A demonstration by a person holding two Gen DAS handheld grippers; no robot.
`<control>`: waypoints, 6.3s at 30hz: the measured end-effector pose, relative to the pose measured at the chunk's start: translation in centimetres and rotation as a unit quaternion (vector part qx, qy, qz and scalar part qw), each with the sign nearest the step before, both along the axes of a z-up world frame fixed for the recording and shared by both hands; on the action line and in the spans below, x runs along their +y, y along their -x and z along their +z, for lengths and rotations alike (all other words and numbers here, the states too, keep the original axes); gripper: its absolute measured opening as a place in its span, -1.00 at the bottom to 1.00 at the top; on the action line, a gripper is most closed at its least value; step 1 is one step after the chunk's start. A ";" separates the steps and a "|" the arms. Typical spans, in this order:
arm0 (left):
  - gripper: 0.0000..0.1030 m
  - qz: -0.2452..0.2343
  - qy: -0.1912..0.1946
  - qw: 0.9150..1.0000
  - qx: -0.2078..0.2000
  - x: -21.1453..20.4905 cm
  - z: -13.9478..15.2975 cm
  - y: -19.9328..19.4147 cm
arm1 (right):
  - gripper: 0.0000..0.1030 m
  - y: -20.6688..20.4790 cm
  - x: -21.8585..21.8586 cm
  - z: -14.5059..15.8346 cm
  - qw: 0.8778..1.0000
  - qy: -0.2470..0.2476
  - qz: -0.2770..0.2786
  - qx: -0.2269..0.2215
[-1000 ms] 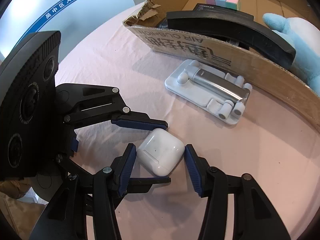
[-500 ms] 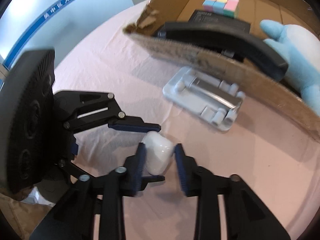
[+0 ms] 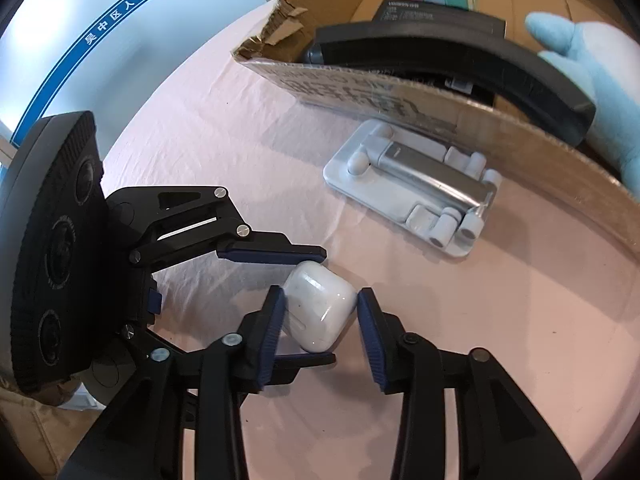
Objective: Organize objects
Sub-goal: 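Grasp the white earbud case between both tools' fingers, then carry the earbud case with both tools and release it into the box, then move both open tools to the white-silver phone stand, then grasp the phone stand from its sides with both tools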
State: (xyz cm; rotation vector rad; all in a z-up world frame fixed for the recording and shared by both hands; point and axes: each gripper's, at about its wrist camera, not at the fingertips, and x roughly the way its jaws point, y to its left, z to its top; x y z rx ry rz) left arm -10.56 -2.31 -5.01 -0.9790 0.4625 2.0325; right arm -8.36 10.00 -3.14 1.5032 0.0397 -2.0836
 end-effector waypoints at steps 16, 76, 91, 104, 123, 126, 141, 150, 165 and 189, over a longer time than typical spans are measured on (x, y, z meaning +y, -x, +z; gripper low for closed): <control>-0.01 0.000 0.002 1.000 0.007 0.0 -0.2 -0.1 | -0.06 -2.6 -1.4 -0.6 0.998 -0.050 0.006 0.036; 0.99 0.061 -0.051 0.997 -0.009 0.1 1.5 5.4 | 0.70 1.5 6.7 1.9 0.986 0.107 -0.098 0.083; 0.99 0.059 -0.032 0.998 -0.013 2.1 0.2 6.6 | 0.78 3.3 4.6 0.3 0.991 0.094 -0.064 0.073; 0.99 -0.102 0.008 0.995 0.019 3.9 0.0 -6.0 | 0.84 -7.2 5.7 1.1 0.990 0.106 -0.007 0.088; 1.00 0.024 -0.060 0.996 -0.054 1.3 0.0 6.5 | 0.84 2.3 6.8 0.1 0.988 0.116 -0.076 0.072; 1.00 0.031 -0.056 0.996 -0.068 1.5 -0.7 7.2 | 0.90 2.1 6.6 -0.1 0.988 0.122 -0.068 0.071; 1.00 -0.069 0.021 0.997 -0.001 2.2 -0.3 -4.0 | 0.98 -6.0 7.1 -0.4 0.991 0.093 0.025 0.089; 0.96 -0.079 -0.020 0.996 -0.043 1.3 -0.3 -1.9 | 0.97 -5.4 6.4 -1.1 0.988 0.037 0.070 0.130; 0.69 -0.086 0.007 0.996 -0.011 3.8 -0.7 -2.3 | 0.84 -6.2 5.1 -1.7 0.968 -0.071 0.173 0.169; 0.71 -0.082 0.013 0.997 -0.004 3.8 -0.8 -1.8 | 0.99 -4.3 5.7 -2.6 0.961 -0.070 0.216 0.158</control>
